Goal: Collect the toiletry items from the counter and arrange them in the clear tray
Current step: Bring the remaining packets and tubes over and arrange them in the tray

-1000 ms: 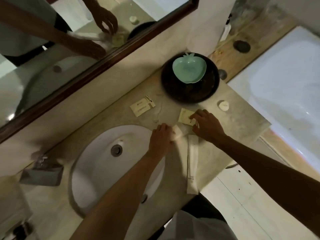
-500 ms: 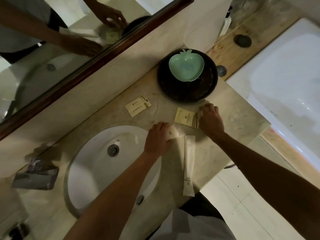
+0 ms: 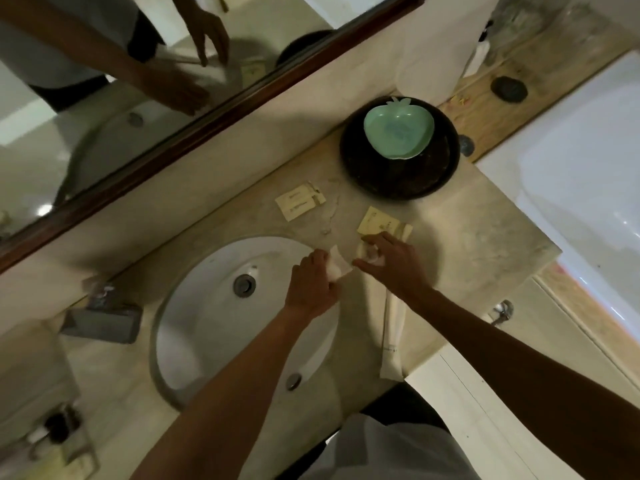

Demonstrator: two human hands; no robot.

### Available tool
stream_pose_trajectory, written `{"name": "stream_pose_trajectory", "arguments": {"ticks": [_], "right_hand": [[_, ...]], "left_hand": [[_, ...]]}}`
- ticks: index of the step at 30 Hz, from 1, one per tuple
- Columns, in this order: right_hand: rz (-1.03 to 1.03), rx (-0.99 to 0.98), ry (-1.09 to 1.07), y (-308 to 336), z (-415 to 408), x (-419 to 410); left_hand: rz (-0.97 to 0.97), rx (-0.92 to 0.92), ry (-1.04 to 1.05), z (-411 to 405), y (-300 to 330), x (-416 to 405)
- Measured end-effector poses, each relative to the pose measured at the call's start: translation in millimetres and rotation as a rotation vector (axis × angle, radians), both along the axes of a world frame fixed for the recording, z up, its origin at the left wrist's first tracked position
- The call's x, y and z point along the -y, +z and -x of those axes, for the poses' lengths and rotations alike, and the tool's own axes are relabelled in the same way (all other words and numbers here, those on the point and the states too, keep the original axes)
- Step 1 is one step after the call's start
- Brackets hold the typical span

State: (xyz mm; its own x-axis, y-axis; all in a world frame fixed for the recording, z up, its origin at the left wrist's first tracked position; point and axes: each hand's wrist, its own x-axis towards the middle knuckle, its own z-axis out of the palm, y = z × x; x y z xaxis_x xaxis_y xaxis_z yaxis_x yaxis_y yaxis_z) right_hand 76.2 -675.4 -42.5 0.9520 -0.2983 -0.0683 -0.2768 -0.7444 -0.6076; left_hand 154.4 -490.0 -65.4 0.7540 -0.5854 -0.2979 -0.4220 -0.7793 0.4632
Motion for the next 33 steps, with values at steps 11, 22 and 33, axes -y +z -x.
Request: {"name": "stream_pose_trajectory", "arguments": {"ticks": [11, 22, 33], "right_hand": [[-0.134, 0.060, 0.456, 10, -14, -257], [-0.198, -0.036, 0.771, 21, 7, -536], [0.046, -0.215, 1.104, 9, -27, -622]], "left_hand": [[-0.049, 0.068, 0.284, 38, 33, -289], [-0.112, 0.080, 0.558, 105, 44, -566], [-0.110, 0.108, 0.568, 84, 37, -661]]}}
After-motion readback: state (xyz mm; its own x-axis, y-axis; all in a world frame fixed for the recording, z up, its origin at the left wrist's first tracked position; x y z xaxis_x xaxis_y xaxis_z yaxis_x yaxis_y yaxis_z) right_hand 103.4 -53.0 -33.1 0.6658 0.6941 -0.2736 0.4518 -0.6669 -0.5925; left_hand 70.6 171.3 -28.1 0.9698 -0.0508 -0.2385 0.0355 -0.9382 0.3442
